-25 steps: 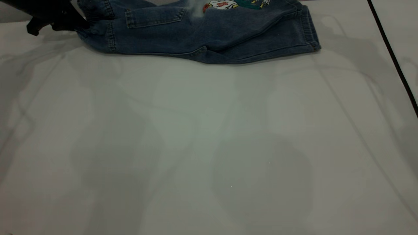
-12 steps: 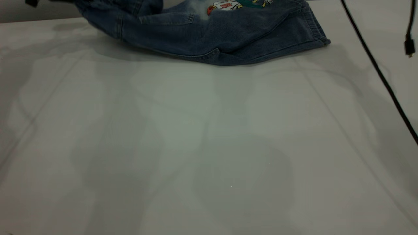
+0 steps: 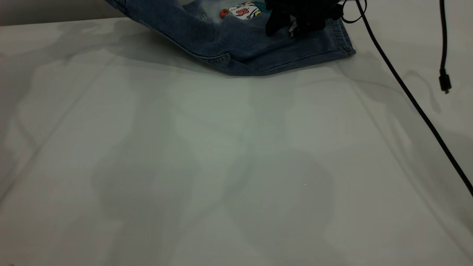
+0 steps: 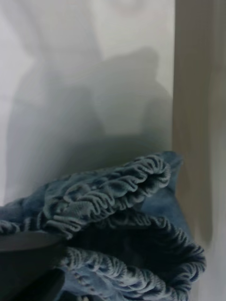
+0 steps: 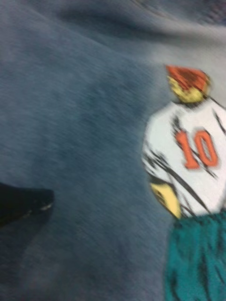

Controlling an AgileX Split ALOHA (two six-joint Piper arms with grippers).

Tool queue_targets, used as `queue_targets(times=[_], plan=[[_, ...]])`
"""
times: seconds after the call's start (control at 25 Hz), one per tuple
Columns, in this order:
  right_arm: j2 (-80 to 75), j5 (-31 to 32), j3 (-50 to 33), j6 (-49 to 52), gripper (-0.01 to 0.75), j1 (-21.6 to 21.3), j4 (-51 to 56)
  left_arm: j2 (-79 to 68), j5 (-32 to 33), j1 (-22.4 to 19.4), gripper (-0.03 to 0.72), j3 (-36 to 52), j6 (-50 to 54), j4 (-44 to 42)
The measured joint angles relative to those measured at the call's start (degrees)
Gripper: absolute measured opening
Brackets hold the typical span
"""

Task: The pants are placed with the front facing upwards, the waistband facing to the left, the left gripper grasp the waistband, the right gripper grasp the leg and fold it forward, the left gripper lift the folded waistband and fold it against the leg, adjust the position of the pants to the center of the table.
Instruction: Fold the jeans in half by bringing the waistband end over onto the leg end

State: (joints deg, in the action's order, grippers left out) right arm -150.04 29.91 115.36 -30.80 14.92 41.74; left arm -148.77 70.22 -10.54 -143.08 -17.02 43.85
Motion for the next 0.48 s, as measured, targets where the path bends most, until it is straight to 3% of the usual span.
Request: queue_targets(times=[0.2,0.48], plan=[[0.1,7.0,0.0,0.0,0.386,1.1,-1.1,0.0,-0.4,1.2,0.066,0.0,0.0,1.2],[0.2,11.8,0.0,0.0,0.386,5.9,-5.2,0.0,-0.3,4.1,0.066,0.0,-0.1,4.6]])
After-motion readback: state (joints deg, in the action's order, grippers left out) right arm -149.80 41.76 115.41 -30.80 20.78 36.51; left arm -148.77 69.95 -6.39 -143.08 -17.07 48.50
